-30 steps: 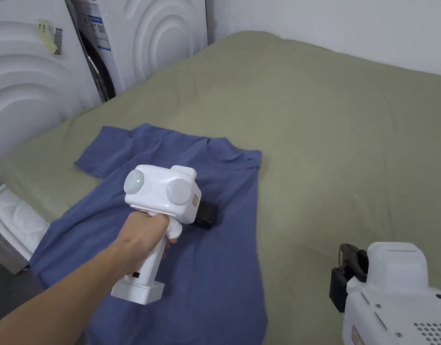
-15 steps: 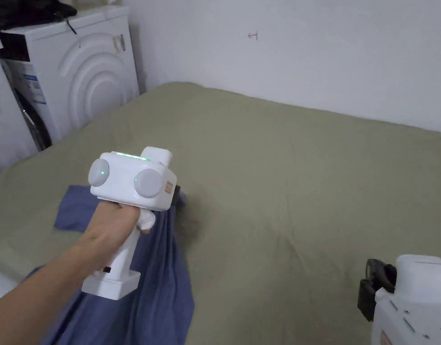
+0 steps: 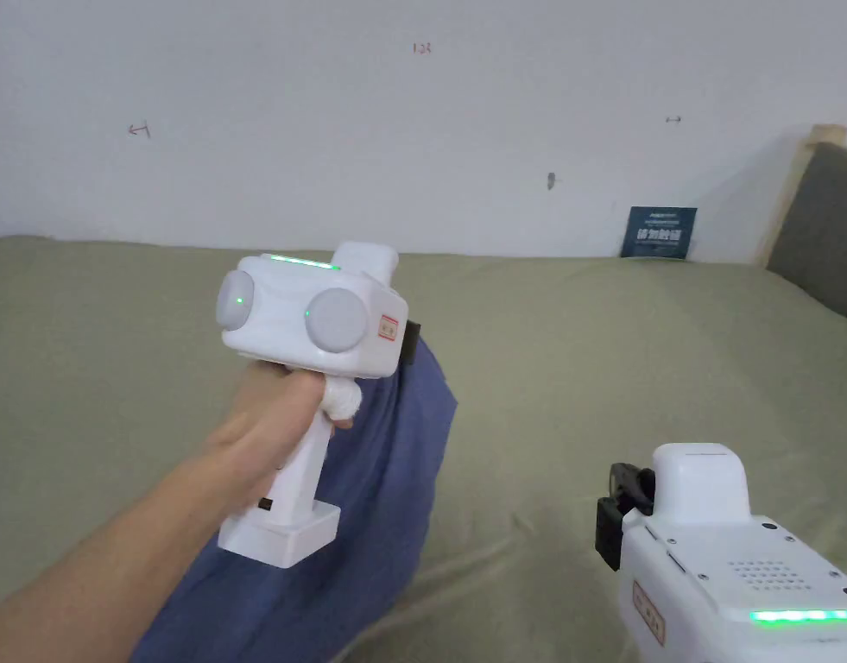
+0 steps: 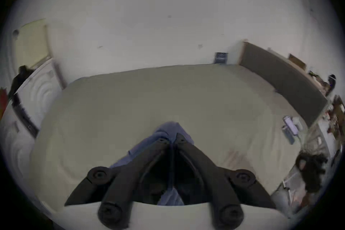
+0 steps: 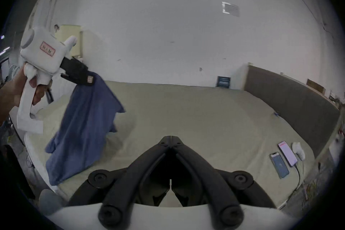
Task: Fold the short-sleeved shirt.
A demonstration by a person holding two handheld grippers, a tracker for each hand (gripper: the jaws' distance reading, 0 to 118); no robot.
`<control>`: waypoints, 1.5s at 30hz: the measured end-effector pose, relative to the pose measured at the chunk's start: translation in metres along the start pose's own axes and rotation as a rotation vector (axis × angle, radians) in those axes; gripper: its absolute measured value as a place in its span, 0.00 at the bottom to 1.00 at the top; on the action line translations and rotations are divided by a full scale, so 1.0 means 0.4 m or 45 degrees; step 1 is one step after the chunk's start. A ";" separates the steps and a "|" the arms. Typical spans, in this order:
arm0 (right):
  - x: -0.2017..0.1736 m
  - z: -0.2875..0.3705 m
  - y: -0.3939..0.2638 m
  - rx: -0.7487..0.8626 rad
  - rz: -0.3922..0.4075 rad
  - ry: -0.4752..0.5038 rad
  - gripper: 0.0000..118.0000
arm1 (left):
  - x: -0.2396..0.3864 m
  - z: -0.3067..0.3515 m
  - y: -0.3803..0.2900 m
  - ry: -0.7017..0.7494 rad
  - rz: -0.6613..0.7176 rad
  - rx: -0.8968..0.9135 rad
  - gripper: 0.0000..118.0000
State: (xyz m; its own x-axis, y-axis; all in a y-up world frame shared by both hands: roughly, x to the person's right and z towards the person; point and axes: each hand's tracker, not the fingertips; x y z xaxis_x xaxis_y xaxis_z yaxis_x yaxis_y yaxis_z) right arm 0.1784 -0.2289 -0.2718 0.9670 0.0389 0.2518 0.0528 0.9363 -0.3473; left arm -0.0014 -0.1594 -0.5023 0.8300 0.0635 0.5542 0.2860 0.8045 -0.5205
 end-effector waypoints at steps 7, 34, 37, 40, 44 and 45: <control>0.125 -0.047 -0.028 -0.049 -0.035 -0.135 0.00 | 0.195 -0.246 -0.028 -0.251 -0.052 -0.127 0.02; 0.129 -0.127 -0.115 -0.168 -0.075 -0.119 0.00 | 0.115 -0.218 -0.311 -0.009 -0.050 -0.060 0.44; 0.095 -0.098 -0.101 -0.121 -0.071 -0.072 0.00 | 0.046 -0.026 -0.359 0.174 0.016 0.135 0.00; 0.050 -0.069 -0.097 -0.073 -0.034 -0.033 0.00 | -0.024 0.157 -0.410 0.296 0.134 0.213 0.00; -0.008 -0.039 -0.100 -0.039 0.000 0.034 0.00 | -0.100 0.330 -0.490 0.478 0.189 0.253 0.00; -0.022 -0.032 -0.103 -0.028 0.009 0.045 0.00 | -0.119 0.364 -0.508 0.497 0.201 0.254 0.00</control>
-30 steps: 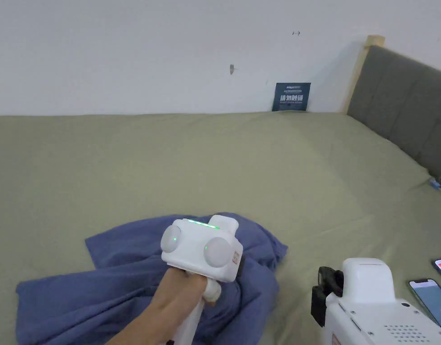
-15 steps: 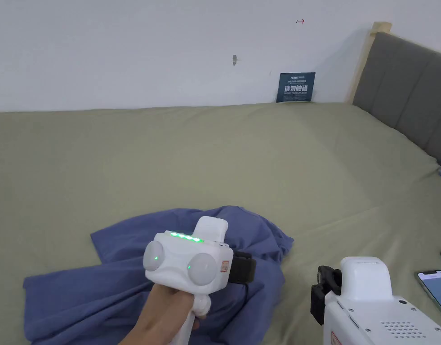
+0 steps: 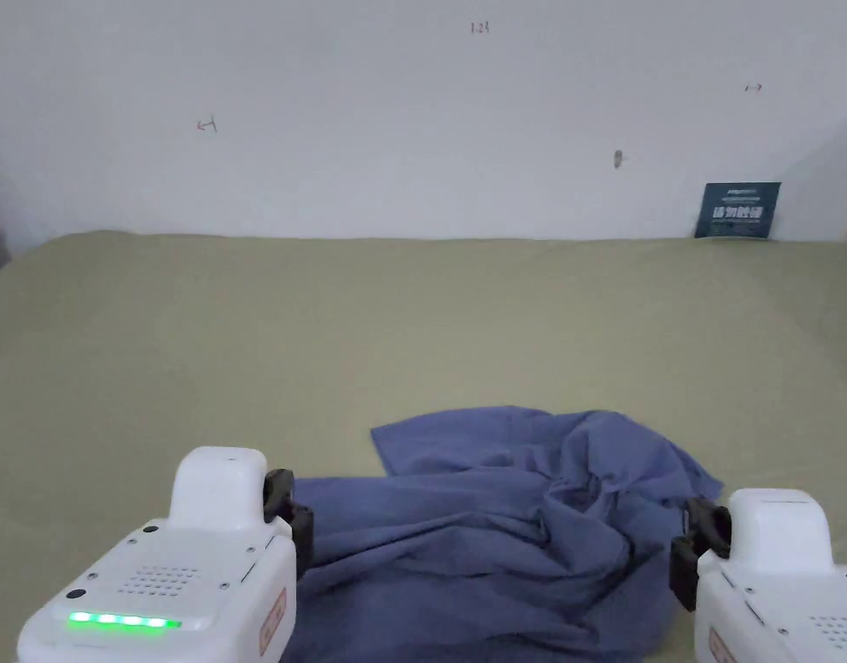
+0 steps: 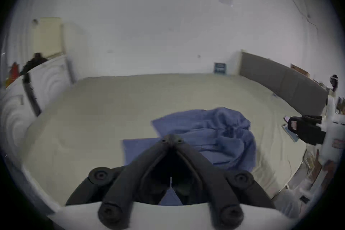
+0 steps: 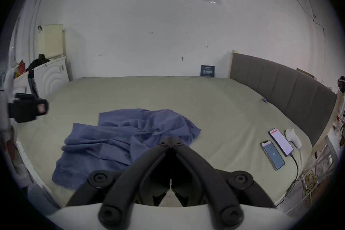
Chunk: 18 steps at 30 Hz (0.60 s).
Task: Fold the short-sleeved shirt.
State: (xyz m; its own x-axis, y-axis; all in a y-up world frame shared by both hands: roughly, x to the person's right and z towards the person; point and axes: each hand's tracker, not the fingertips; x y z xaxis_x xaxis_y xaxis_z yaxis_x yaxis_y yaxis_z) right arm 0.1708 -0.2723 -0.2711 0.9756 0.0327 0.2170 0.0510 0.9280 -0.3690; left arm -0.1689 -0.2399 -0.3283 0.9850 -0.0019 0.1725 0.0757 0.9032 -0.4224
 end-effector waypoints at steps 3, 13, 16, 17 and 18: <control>-0.032 0.011 -0.004 0.007 0.011 0.029 0.00 | -0.051 0.063 -0.011 0.057 0.011 0.023 0.00; -0.067 -0.037 -0.003 -0.028 0.064 0.053 0.00 | -0.119 -0.176 0.009 -0.049 0.107 -0.239 0.00; -0.060 -0.084 -0.012 -0.070 0.053 0.050 0.00 | -0.112 -0.334 0.009 -0.061 0.098 -0.375 0.00; -0.057 -0.100 -0.016 -0.085 0.047 0.050 0.00 | -0.114 -0.393 0.005 -0.079 0.093 -0.443 0.00; -0.054 -0.119 -0.021 -0.106 0.045 0.046 0.00 | -0.114 -0.454 -0.001 -0.055 0.102 -0.511 0.00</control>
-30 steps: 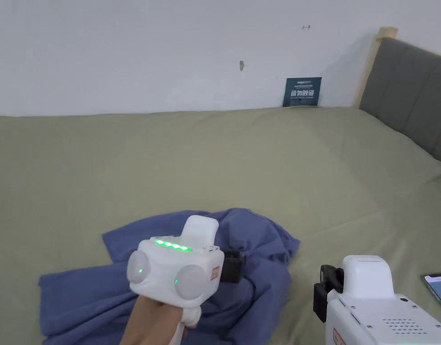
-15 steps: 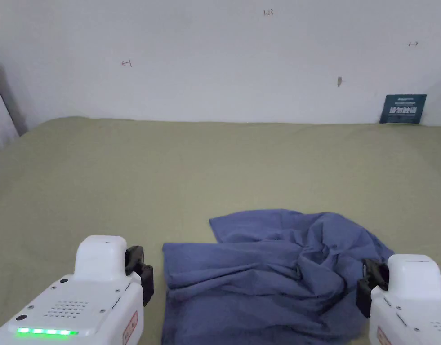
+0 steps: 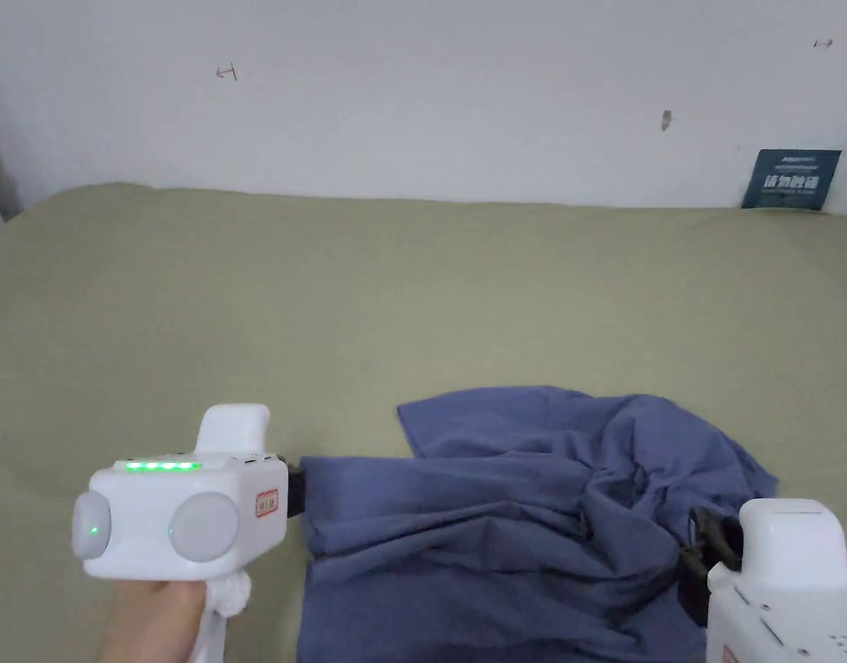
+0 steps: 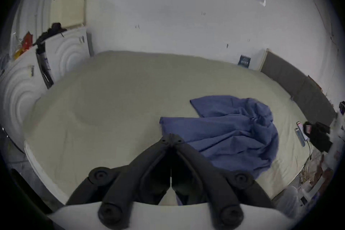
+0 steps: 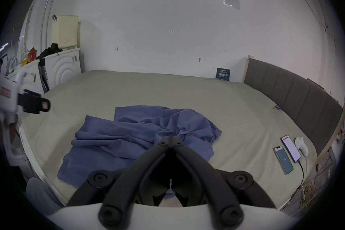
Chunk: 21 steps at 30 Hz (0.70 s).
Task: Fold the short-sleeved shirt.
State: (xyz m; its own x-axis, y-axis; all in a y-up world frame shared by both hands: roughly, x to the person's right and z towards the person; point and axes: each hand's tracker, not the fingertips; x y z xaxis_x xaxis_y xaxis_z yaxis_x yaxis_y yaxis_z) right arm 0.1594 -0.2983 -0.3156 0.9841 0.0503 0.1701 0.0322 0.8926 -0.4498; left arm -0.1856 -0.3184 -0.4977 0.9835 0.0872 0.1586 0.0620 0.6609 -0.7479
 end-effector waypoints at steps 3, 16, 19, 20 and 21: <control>0.012 -0.052 -0.012 -0.041 0.003 -0.017 0.00 | -0.014 -0.156 0.048 0.006 -0.029 -0.120 0.06; 0.145 -0.181 -0.032 -0.197 -0.054 -0.116 0.00 | 0.101 -0.229 0.030 0.077 -0.148 -0.140 0.13; 0.227 -0.235 -0.003 -0.239 -0.070 -0.200 0.00 | 0.108 -0.216 0.046 0.027 -0.159 -0.160 0.02; 0.256 -0.257 0.010 -0.253 -0.080 -0.214 0.00 | 0.117 -0.218 0.044 0.033 -0.168 -0.154 0.02; 0.288 -0.288 0.026 -0.278 -0.091 -0.215 0.00 | 0.105 -0.230 0.052 0.040 -0.177 -0.160 0.02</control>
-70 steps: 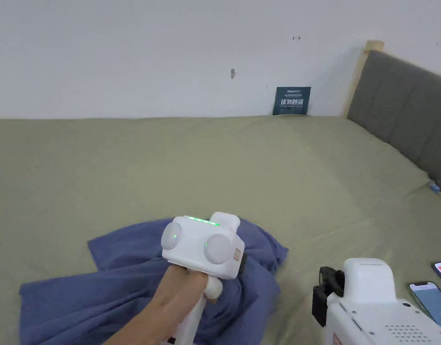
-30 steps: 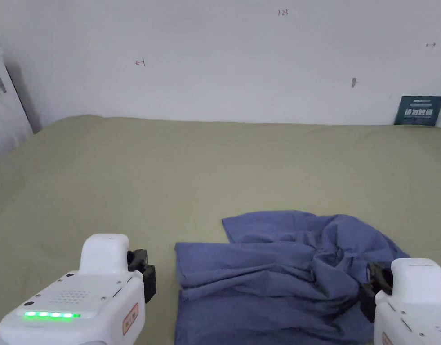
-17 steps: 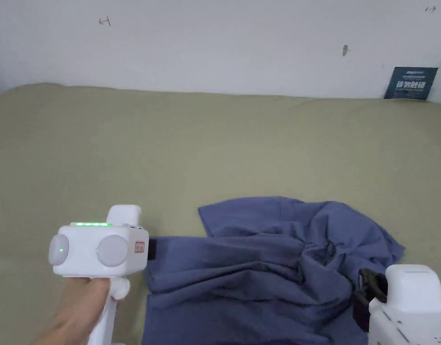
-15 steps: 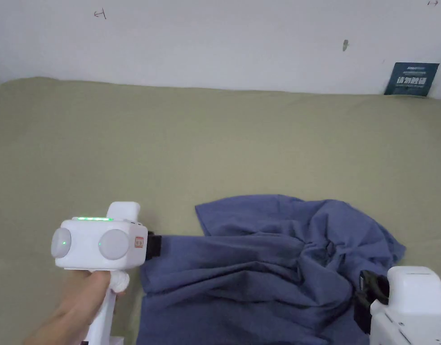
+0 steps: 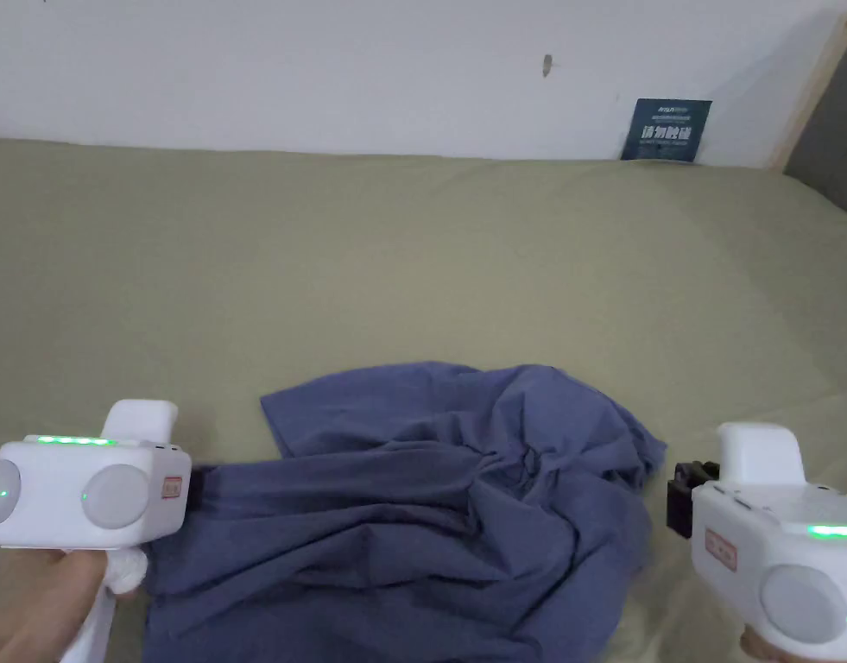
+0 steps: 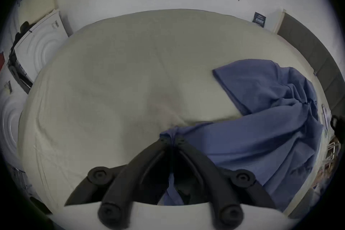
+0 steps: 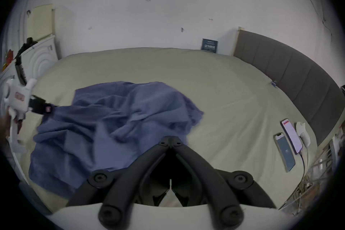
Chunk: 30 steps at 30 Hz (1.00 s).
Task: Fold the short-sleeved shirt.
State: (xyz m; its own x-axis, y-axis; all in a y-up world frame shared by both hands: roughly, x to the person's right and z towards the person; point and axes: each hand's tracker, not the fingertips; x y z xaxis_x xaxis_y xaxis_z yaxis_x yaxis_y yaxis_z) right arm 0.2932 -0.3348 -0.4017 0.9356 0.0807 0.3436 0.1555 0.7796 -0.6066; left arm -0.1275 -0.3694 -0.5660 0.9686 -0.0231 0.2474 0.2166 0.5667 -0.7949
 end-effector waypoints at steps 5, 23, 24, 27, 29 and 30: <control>0.074 -0.182 0.102 -0.175 -0.102 0.033 0.00 | -0.028 -0.028 0.003 -0.021 0.055 -0.031 0.02; 0.002 -0.244 0.160 -0.363 0.070 0.133 0.07 | -0.077 0.012 0.029 0.009 0.135 -0.021 0.02; 0.010 -0.211 0.172 -0.340 0.077 0.169 0.07 | -0.087 0.060 0.032 -0.012 0.151 0.030 0.02; 0.059 -0.114 0.208 -0.209 0.079 0.128 0.07 | -0.139 0.199 0.054 -0.009 0.158 0.111 0.02; 0.088 -0.029 0.236 -0.147 0.027 0.143 0.07 | -0.165 0.294 0.068 0.064 0.102 0.193 0.02; 0.102 0.016 0.253 -0.125 0.006 0.155 0.07 | -0.184 0.343 0.078 0.104 0.088 0.229 0.02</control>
State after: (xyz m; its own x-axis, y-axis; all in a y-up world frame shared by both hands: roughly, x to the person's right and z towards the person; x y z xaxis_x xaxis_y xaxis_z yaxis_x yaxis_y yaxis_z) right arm 0.3450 -0.2487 -0.4444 0.9669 0.0036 0.2551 0.1759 0.7147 -0.6770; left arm -0.2088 -0.2371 -0.5330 0.9887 -0.0417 0.1437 0.1308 0.7070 -0.6950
